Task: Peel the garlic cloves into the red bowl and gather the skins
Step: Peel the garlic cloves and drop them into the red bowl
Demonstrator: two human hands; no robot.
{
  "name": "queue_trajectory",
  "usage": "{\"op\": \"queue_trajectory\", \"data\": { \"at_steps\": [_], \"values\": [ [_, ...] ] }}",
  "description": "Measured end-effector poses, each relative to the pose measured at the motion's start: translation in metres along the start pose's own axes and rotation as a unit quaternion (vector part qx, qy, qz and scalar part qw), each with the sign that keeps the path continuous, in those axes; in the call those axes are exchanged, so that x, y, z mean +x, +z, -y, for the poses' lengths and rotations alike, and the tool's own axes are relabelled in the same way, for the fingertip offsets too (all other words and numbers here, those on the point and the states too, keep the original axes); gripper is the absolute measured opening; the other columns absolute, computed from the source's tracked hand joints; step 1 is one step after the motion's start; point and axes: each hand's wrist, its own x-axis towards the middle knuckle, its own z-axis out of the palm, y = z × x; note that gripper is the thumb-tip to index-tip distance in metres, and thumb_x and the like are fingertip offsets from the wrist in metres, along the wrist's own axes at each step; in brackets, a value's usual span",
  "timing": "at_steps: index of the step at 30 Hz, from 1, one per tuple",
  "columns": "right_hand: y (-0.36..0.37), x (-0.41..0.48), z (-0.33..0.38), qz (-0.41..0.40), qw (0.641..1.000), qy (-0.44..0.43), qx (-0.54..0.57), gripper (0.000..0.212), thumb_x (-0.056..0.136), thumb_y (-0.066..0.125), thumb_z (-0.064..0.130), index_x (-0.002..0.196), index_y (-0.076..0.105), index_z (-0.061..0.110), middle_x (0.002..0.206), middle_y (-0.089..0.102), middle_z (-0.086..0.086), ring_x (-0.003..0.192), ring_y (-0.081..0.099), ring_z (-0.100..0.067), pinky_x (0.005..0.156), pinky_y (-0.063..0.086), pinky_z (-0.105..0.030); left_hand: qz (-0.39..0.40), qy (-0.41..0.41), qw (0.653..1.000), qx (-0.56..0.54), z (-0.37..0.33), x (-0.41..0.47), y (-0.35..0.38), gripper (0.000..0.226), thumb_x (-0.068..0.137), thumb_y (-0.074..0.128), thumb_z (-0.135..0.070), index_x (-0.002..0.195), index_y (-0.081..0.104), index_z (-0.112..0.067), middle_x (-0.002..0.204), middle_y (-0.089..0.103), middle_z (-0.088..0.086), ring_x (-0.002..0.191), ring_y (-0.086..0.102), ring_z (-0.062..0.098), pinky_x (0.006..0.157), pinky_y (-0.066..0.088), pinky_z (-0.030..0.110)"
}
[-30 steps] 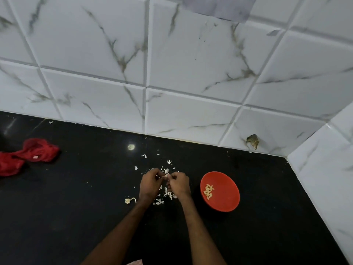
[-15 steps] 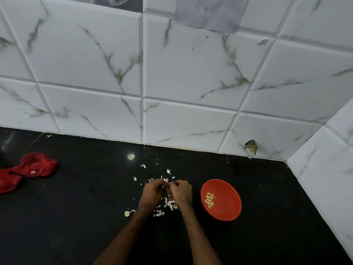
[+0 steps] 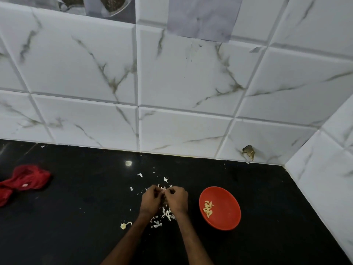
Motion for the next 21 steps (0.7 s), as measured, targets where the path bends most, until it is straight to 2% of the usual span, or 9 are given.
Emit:
{"op": "queue_trajectory", "data": {
  "at_steps": [3, 6, 9, 14, 18, 21],
  "values": [
    [-0.0033, 0.0016, 0.0007, 0.016, 1.0, 0.006, -0.017, 0.014, 0.087, 0.069, 0.016, 0.076, 0.075, 0.011, 0.068, 0.073, -0.002, 0.058, 0.072, -0.013, 0.062, 0.063, -0.04, 0.023, 0.017, 0.999, 0.039, 0.0021, 0.0006, -0.0025, 0.011, 0.09, 0.066, -0.002, 0.082, 0.062, -0.008, 0.075, 0.068, -0.002, 0.065, 0.064, 0.0, 0.057, 0.048, 0.014],
    [-0.0045, 0.0035, 0.0002, 0.026, 0.999, 0.015, -0.034, 0.016, 0.084, 0.071, 0.02, 0.07, 0.074, 0.014, 0.064, 0.073, -0.002, 0.055, 0.071, -0.013, 0.063, 0.063, -0.039, 0.035, 0.026, 0.995, 0.093, 0.0045, 0.0008, -0.003, 0.019, 0.091, 0.065, -0.012, 0.078, 0.056, -0.023, 0.076, 0.067, -0.007, 0.072, 0.064, 0.01, 0.065, 0.049, 0.027],
    [-0.0041, 0.0025, -0.0001, 0.021, 0.999, 0.018, -0.047, 0.019, 0.083, 0.071, 0.023, 0.067, 0.074, 0.014, 0.061, 0.072, -0.001, 0.054, 0.07, -0.011, 0.061, 0.062, -0.036, 0.033, 0.036, 0.988, 0.146, 0.0056, 0.0001, -0.0036, 0.018, 0.092, 0.063, -0.018, 0.08, 0.054, -0.028, 0.081, 0.066, -0.01, 0.077, 0.062, 0.008, 0.068, 0.046, 0.031],
    [-0.0046, -0.0005, -0.0043, 0.016, 1.0, 0.002, 0.02, 0.012, 0.084, 0.076, 0.015, 0.074, 0.075, 0.007, 0.066, 0.072, -0.002, 0.058, 0.072, -0.016, 0.059, 0.063, -0.041, 0.033, 0.031, 0.996, 0.082, 0.0089, 0.0054, -0.002, 0.015, 0.089, 0.064, -0.006, 0.079, 0.06, -0.017, 0.075, 0.069, -0.005, 0.072, 0.066, 0.011, 0.068, 0.051, 0.031],
    [-0.0066, -0.0019, -0.0071, 0.007, 0.999, -0.006, 0.048, 0.008, 0.084, 0.075, 0.008, 0.077, 0.076, 0.006, 0.067, 0.072, -0.004, 0.059, 0.072, -0.019, 0.057, 0.063, -0.04, 0.03, 0.018, 0.999, 0.035, 0.0076, 0.0081, 0.0001, 0.031, 0.086, 0.063, 0.008, 0.071, 0.058, -0.018, 0.07, 0.065, -0.001, 0.066, 0.061, 0.011, 0.06, 0.047, 0.015],
    [-0.0085, -0.0032, -0.0051, 0.019, 0.998, -0.006, 0.054, 0.006, 0.085, 0.075, 0.008, 0.081, 0.076, 0.004, 0.067, 0.073, -0.005, 0.056, 0.072, -0.017, 0.052, 0.06, -0.029, 0.038, -0.007, 0.999, -0.008, 0.0091, 0.0083, 0.0002, 0.03, 0.087, 0.063, 0.009, 0.072, 0.059, -0.016, 0.072, 0.065, 0.004, 0.069, 0.061, 0.016, 0.067, 0.051, 0.026]
  ]
}}
